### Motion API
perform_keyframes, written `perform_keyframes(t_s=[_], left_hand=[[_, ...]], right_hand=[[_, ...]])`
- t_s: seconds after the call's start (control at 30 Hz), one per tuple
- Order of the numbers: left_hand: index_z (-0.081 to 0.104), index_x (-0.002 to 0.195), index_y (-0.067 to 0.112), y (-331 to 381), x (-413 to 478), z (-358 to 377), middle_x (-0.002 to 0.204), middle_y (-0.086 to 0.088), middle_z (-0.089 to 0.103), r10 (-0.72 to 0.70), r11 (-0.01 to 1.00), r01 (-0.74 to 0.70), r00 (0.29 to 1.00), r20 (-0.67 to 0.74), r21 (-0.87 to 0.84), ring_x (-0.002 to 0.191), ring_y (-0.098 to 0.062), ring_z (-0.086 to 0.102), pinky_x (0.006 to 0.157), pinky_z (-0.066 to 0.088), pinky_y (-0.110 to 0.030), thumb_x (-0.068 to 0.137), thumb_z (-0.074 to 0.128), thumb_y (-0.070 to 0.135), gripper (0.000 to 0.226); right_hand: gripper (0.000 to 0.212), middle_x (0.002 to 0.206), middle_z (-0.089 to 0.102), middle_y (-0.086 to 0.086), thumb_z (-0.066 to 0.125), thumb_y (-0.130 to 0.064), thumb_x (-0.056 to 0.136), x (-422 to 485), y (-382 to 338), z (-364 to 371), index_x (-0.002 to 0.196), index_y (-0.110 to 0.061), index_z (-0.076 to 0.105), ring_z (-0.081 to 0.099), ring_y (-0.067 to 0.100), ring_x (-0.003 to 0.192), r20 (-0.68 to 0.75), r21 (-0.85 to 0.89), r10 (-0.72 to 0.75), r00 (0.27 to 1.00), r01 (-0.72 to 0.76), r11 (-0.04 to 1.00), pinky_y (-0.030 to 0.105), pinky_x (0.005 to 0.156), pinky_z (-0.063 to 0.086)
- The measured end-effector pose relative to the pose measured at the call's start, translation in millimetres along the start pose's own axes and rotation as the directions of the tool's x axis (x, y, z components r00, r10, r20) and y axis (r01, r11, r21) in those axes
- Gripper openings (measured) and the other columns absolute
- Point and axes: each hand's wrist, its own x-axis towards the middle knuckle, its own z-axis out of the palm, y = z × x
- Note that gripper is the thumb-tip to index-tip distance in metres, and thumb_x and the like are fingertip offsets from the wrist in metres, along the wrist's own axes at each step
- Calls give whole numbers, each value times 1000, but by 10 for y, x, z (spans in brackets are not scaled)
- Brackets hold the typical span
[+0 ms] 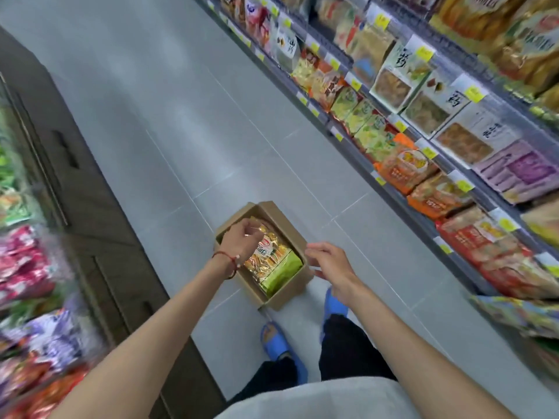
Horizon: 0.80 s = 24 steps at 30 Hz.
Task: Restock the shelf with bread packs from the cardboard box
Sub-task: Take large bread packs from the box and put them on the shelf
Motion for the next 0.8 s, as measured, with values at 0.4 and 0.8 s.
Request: perform_keyframes(t_s=[0.4,0.8], left_hand=[[61,120,9,-803,970,-5,112,-3,63,-247,955,236,968,43,178,98,-19,59,74,46,-23,98,56,20,25],[59,122,11,-2173,2408,530,117,-7,61,-380,901,320,907,179,293,108,-24,58,88,46,-32,97,51,18,26]], right_hand=[[14,114,71,-2,67,-22,95,1250,198,591,106,-30,71,68,12,104,124,-80,209,970,-200,976,26,84,57],[10,99,63,3,60,-18,99,2710,1265,1289,106,-19,66,60,18,95,33,-63,414,910,-411,909,39,97,55]])
